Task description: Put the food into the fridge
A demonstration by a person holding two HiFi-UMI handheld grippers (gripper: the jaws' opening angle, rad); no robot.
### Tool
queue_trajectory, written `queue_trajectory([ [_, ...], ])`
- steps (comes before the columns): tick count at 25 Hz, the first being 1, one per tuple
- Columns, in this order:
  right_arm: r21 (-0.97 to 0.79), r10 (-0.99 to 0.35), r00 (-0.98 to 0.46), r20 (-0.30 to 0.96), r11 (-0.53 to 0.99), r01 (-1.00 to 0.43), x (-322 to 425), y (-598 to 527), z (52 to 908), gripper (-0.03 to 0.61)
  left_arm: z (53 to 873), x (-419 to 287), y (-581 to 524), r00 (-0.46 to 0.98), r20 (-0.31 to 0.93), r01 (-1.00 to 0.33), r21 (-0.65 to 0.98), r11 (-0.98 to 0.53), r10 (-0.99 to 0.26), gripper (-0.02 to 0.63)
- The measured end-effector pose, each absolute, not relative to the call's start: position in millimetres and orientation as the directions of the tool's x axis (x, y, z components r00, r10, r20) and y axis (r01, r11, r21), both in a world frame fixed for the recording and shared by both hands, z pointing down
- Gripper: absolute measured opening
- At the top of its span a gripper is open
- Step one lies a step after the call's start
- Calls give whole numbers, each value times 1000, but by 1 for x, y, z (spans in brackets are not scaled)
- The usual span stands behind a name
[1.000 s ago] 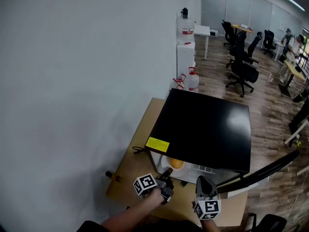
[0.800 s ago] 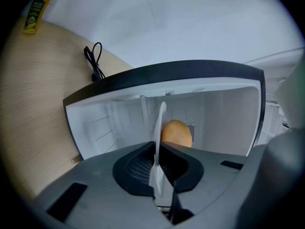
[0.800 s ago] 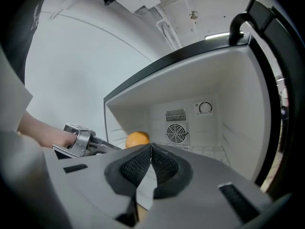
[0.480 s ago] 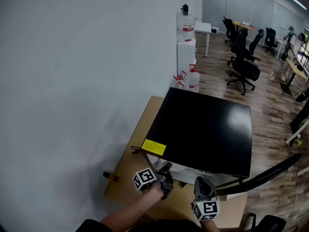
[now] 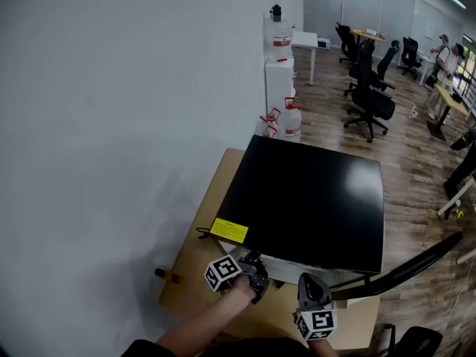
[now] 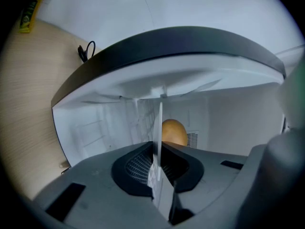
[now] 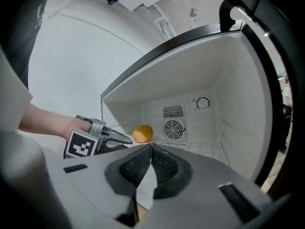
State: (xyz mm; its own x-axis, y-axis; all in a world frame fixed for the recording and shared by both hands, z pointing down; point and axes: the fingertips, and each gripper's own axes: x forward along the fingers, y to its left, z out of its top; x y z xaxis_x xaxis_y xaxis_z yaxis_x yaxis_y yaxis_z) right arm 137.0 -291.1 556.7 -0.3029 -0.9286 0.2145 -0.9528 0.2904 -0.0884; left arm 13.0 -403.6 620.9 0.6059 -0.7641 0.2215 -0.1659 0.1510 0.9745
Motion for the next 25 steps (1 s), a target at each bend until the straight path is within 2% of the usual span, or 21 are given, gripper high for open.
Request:
queue_trajectory([
  [13, -91, -926, -309, 216, 296, -951, 132, -282, 556, 60, 625, 16, -409, 561, 362, -284, 929, 239, -744, 29],
  [19, -85, -923, -318, 216, 306, -948, 130, -277, 552, 60, 621, 16, -411, 522, 455, -503, 847, 171, -721, 31],
  [25, -84, -926, -316, 209, 305, -949, 131, -271, 556, 60, 613, 11, -412, 462, 473, -676, 736, 47, -750, 132],
])
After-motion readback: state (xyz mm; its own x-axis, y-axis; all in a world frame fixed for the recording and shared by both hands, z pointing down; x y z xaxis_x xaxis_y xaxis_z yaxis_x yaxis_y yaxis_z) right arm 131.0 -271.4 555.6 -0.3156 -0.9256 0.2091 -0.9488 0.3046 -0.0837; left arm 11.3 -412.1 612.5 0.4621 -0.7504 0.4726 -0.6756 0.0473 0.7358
